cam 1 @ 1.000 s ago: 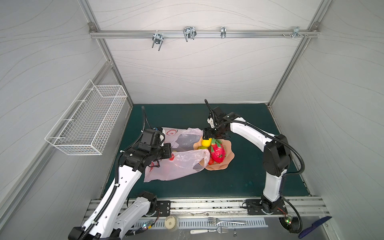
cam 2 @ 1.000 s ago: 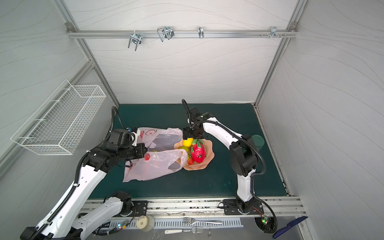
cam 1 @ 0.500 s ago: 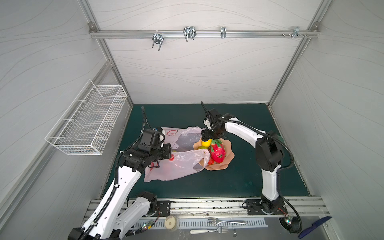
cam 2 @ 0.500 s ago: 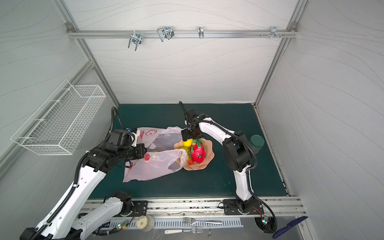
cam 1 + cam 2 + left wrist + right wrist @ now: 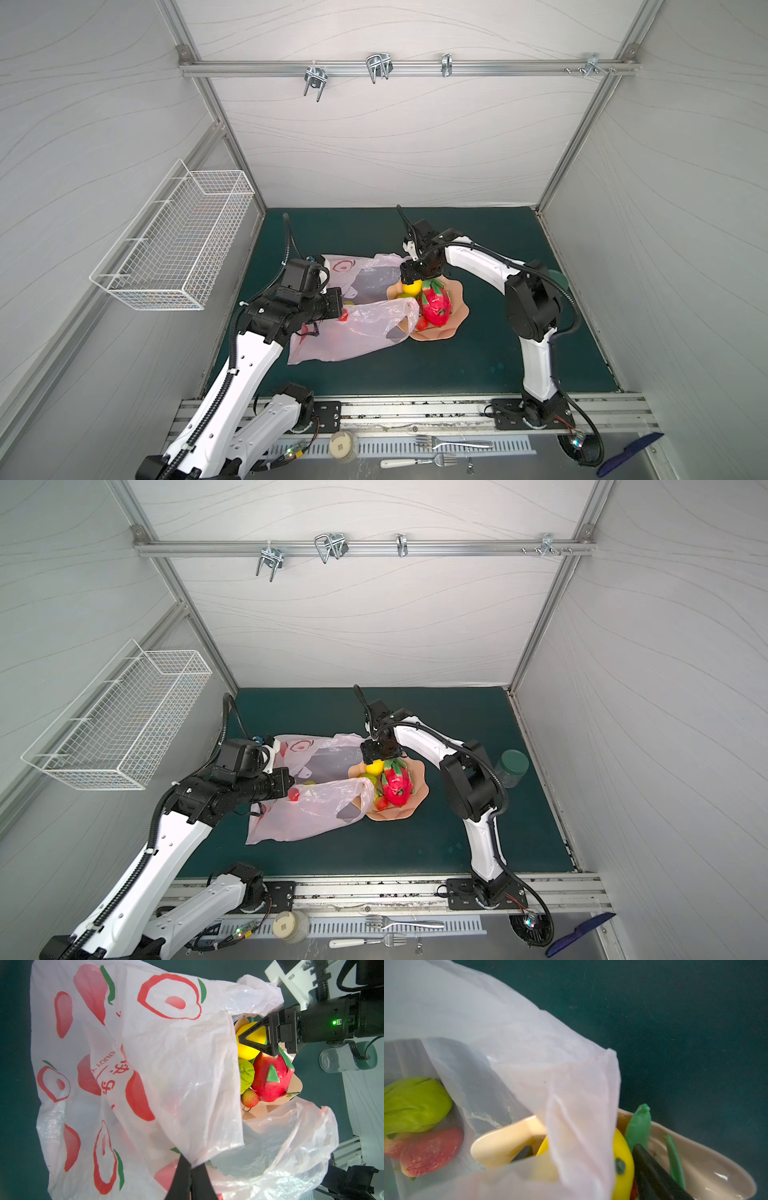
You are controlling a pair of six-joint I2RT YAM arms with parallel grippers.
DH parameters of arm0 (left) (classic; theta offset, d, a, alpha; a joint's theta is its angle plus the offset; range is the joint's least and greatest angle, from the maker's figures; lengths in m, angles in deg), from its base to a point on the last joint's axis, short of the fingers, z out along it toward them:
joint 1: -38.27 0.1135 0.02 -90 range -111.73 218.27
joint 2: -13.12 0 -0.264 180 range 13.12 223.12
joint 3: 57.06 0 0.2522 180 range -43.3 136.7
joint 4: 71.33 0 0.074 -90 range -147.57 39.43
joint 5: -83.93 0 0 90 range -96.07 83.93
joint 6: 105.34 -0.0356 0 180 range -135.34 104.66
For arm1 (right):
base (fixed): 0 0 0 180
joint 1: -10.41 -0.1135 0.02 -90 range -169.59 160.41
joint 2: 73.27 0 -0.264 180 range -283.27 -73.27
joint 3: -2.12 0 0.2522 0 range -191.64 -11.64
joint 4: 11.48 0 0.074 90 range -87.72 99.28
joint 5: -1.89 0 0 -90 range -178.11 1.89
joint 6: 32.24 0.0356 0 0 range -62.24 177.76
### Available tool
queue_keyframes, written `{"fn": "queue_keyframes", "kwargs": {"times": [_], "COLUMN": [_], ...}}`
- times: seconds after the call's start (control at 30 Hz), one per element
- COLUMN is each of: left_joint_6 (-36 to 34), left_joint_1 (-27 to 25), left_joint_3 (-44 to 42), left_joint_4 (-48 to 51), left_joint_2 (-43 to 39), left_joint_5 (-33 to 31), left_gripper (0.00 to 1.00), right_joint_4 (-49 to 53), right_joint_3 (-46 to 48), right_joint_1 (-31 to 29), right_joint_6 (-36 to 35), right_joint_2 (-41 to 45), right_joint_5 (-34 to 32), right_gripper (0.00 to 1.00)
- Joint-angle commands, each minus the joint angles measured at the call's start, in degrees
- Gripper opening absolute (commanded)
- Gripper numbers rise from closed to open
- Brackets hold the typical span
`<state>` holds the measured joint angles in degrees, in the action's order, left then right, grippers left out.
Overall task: Place the fruits into the plastic bag
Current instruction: 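Lower the right gripper and grasp the yellow lemon on the plate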
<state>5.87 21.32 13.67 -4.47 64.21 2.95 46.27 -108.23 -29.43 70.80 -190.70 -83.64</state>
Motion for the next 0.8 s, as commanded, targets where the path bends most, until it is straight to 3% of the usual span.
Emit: {"fn": "queue_keyframes", "kwargs": {"times": [0.0, 0.4, 0.77], "left_joint_6": [-0.19, 0.29, 0.15], "left_joint_1": [0.0, -0.01, -0.01], "left_joint_3": [0.6, 0.6, 0.63], "left_joint_4": [-0.37, -0.29, -0.27], "left_joint_2": [-0.47, -0.47, -0.64], "left_joint_5": [0.04, 0.12, 0.26], "left_gripper": [0.0, 0.0, 0.0], "right_joint_4": [0.85, 0.16, -0.54], "right_joint_3": [-0.47, 0.72, 4.67], "right_joint_1": [-0.86, -0.82, 0.7], "right_joint_6": [-0.69, 2.02, 9.21], "right_joint_2": [-0.55, 2.93, 10.8], "right_joint_5": [-0.64, -1.38, -1.08], "right_gripper": [0.71, 0.43, 0.32]}}
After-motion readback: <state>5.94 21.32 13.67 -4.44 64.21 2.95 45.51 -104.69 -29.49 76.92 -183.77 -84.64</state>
